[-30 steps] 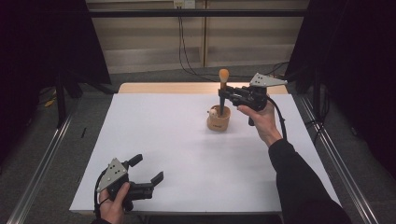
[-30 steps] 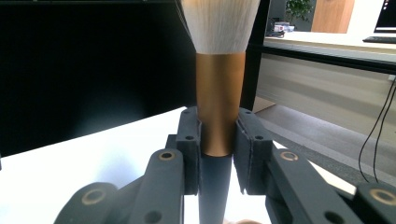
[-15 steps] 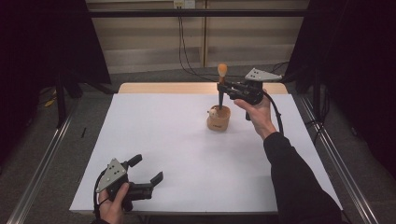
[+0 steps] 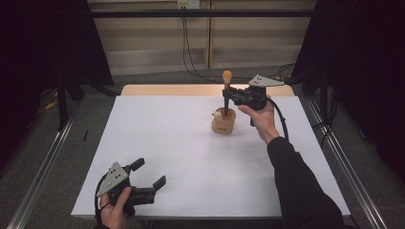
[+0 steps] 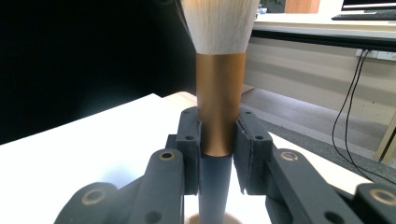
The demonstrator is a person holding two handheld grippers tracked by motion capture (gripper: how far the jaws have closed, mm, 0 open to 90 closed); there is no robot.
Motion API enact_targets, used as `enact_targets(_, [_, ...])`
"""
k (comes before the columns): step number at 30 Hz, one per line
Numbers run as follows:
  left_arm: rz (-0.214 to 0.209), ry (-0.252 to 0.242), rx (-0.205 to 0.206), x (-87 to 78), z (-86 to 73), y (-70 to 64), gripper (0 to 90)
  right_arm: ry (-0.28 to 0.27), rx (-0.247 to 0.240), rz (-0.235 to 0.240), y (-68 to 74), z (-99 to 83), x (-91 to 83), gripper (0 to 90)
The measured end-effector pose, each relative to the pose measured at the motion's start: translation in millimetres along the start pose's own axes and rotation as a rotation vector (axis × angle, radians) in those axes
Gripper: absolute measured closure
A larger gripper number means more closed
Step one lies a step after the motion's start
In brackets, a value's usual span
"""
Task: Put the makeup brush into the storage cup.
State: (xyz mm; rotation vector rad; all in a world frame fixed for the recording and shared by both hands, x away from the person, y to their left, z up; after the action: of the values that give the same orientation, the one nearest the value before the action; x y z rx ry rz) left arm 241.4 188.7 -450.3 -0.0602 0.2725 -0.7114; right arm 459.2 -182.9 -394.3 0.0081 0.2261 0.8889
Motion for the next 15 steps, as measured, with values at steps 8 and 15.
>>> enact_targets(8, [-0.001, -0.005, -0.007, -0.5, 0.1, 0.4, 1.3, 0.019, 0.017, -0.004, -2.4, -15.1, 2.0, 73.7])
enact_targets(15, [0.005, -0.003, 0.003, -1.4, 0.3, 1.7, 1.5, 0.033, 0.035, -0.008, -5.2, -30.2, 0.7, 73.7])
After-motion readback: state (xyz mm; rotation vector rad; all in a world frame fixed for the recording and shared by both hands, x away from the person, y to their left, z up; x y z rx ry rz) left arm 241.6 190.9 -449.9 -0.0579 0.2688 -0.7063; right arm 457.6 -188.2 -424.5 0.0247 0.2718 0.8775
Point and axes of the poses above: each handheld gripper's, and its own axes: x roughly forward along the jaws, z roughly out of its top, y roughly to its left, the point moved 3 cm from there along x, roughly forward along the jaws, and after that the axes turned 5 degrees about z, right-handed, at the moved point
